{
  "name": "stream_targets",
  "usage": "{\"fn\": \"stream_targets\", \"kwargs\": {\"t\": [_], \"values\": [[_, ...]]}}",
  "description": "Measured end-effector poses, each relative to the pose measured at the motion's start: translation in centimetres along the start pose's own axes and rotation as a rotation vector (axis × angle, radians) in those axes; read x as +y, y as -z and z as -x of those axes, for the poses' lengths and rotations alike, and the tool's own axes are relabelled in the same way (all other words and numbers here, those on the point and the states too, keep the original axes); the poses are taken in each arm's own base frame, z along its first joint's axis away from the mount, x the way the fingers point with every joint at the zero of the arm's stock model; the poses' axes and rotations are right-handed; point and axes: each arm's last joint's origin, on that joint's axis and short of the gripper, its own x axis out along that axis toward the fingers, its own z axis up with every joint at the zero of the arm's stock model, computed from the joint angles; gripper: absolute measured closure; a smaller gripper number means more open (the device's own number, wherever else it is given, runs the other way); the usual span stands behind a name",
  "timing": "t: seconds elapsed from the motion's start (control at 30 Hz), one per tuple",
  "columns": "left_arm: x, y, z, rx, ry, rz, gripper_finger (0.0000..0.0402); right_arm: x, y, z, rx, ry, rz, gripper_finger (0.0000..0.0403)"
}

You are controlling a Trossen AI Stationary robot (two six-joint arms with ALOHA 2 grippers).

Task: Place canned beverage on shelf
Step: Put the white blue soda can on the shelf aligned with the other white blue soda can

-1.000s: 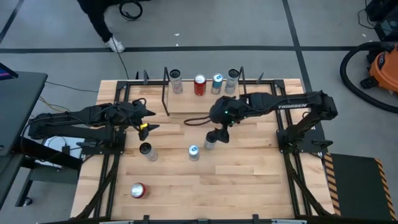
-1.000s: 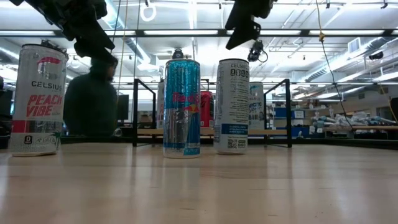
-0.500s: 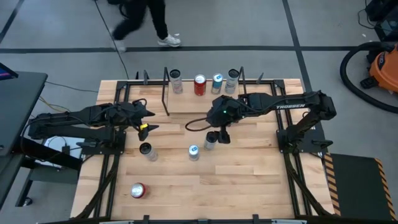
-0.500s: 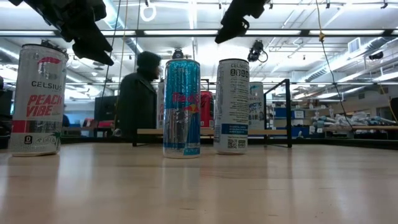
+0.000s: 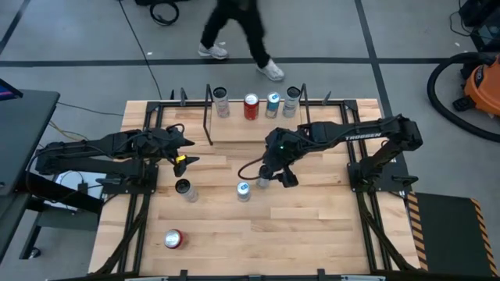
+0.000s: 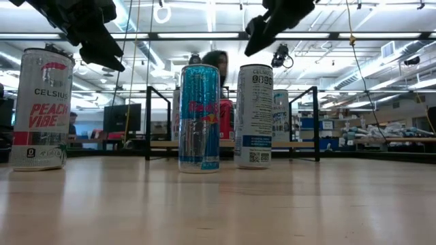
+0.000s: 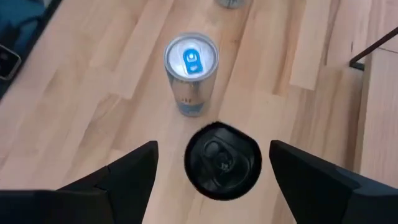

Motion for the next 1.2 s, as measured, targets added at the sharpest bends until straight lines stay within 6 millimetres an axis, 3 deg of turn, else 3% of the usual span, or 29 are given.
{"fn": "stream_targets", "kwargs": {"t": [0.5, 1.03, 1.2], "values": [[0.0, 0.0, 0.0, -0.001, 0.0, 0.001, 0.009, 0.0, 2.1, -2.3, 0.032, -0.003, 0.06, 0.0087], [0.0, -0.1, 0.0, -0.009, 0.002, 0.003, 0.009, -0.2, 1.8, -2.4, 0.003, 0.055, 0.074, 0.0087], [0.0, -0.1, 0.0, -0.009, 0.002, 0.003, 0.009, -0.5, 2.0, -3.4, 0.019, 0.012, 0.062, 0.0087]]}}
